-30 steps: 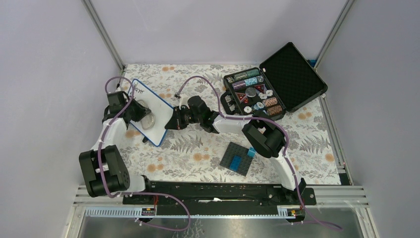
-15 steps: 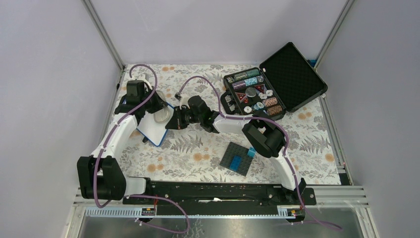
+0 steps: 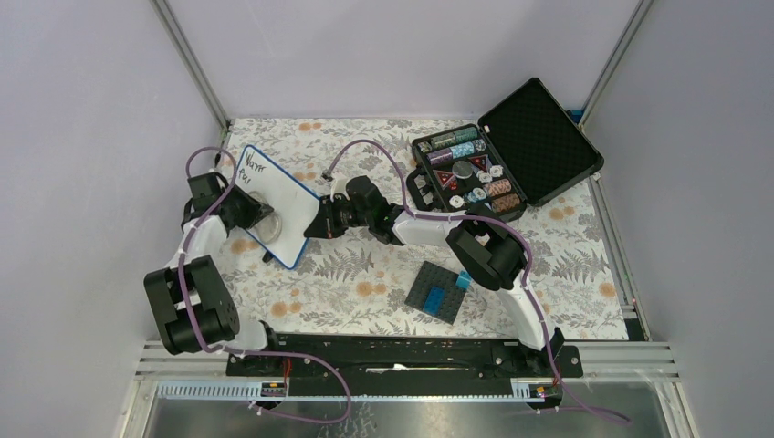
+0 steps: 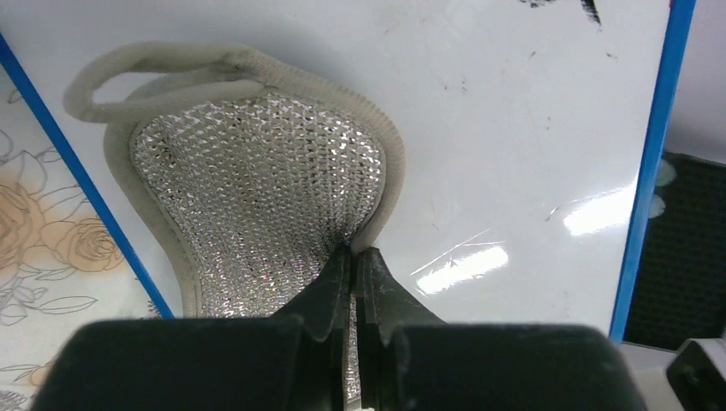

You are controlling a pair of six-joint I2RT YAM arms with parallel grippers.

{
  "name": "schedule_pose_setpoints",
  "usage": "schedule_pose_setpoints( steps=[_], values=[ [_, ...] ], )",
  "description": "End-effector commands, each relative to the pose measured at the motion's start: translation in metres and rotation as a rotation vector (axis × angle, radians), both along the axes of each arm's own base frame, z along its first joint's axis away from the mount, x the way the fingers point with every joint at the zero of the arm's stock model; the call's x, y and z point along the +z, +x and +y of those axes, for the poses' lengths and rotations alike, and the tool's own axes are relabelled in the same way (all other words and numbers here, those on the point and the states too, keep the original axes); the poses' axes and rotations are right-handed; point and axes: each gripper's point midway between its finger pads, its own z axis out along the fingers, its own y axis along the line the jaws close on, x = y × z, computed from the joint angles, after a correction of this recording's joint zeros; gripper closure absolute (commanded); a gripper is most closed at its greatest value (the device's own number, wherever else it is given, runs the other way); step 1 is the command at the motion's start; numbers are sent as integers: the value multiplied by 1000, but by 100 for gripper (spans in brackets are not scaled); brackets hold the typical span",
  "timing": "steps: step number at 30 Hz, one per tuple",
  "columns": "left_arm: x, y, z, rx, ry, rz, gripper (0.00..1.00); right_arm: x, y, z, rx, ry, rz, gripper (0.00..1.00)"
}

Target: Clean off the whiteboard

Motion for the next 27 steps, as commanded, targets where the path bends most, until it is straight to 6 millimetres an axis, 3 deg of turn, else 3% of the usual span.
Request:
schedule_pose_setpoints(
  steps=[1,6,10,13,16,21,24,27],
  values=[
    [-2,-4,-56,-194,63,1,100,32,-67,28,258,87,-96,100],
    [47,8,-97,-318,205,-143,100,29,-68,29,259,83,-89,100],
    [53,14,-93,-277,201,-138,100,28,-67,30,258,79,-88,100],
    [33,19,-68,-203,109,-63,100,27,-67,29,257,74,-90,100],
    [10,20,-28,-100,-7,4,100,28,-67,28,256,74,-94,100],
    [-40,7,26,100,66,185,100,28,-67,29,257,76,-95,100],
    [-69,-4,28,127,-16,297,100,29,-67,29,259,77,-94,100],
    [-70,1,28,126,-70,301,100,29,-67,29,258,76,-94,100]
  ],
)
